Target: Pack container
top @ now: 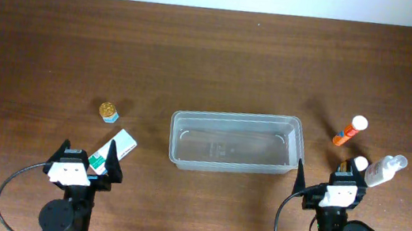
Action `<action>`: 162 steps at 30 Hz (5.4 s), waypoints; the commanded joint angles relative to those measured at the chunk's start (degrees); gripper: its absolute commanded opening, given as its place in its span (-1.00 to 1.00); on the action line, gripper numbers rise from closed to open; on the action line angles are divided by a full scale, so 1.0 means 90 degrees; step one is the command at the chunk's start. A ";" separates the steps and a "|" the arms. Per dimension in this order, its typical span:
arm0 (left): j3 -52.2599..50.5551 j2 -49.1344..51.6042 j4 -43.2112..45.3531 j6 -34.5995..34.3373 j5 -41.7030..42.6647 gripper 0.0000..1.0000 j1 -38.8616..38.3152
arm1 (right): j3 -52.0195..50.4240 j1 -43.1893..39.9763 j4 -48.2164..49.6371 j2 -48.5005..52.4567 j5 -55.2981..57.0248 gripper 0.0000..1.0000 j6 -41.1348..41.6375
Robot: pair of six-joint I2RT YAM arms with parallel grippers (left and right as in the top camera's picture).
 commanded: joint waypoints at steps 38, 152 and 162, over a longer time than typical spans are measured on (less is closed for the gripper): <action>-0.0046 -0.0044 0.0024 0.0058 0.0049 0.99 -0.0015 | -0.0029 0.0029 -0.0029 -0.0036 0.0012 0.97 0.0024; 0.6907 0.7519 -0.5967 0.0102 0.0597 0.99 -0.0007 | 1.1130 -0.1472 -0.7813 1.2869 -0.0175 -0.67 0.1243; 0.6907 0.7519 -0.5965 0.0104 0.0595 0.99 -0.0007 | 1.1628 -0.1423 -0.8573 1.1778 -0.0257 -0.72 0.1239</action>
